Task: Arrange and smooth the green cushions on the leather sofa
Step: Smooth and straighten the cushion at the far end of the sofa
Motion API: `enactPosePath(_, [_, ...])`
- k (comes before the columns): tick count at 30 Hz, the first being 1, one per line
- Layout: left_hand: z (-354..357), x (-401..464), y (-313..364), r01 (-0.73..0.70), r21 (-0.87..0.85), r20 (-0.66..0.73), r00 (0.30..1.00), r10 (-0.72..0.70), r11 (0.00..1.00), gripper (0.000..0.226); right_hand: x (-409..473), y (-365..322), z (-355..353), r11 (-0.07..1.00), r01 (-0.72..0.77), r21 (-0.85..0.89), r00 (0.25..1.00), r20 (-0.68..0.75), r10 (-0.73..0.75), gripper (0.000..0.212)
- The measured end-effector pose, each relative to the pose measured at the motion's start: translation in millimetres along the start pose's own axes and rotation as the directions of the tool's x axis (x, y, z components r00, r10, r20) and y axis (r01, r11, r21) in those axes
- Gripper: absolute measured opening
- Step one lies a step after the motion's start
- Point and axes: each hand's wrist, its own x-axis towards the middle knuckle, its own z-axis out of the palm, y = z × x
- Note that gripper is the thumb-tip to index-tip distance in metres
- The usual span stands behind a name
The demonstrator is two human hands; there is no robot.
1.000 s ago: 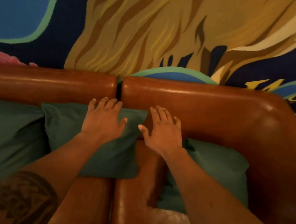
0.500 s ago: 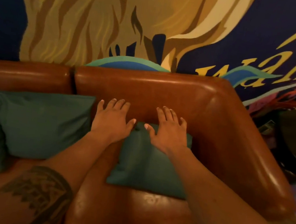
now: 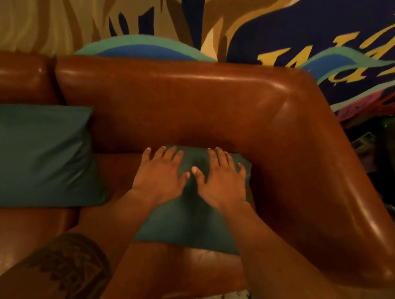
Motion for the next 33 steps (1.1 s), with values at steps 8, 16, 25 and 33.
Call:
enactPosePath(8, [71.9, 22.3, 24.9, -0.002, -0.075, 0.017, 1.0, 0.004, 0.997, 0.071, 22.3, 21.6, 71.6, 0.999, 0.03, 0.027, 0.998, 0.063, -0.032, 0.077])
enactPosePath(16, [131.9, 55.5, 35.9, -0.029, -0.139, -0.085, 0.996, 0.017, 0.99, 0.068, 54.7, 41.9, 133.3, 0.994, 0.095, 0.054, 0.994, -0.05, -0.093, 0.078])
enactPosePath(25, [192.7, 80.1, 21.4, 0.009, -0.08, -0.157, 0.987, -0.022, 0.997, 0.064, 85.3, 45.7, 187.0, 0.992, 0.121, 0.028, 0.99, -0.077, -0.119, 0.073])
enactPosePath(33, [213.0, 88.6, 21.4, 0.03, -0.073, -0.159, 0.986, -0.042, 0.997, 0.065, 93.2, 49.2, 203.4, 0.994, 0.112, -0.001, 0.99, -0.084, -0.112, 0.074])
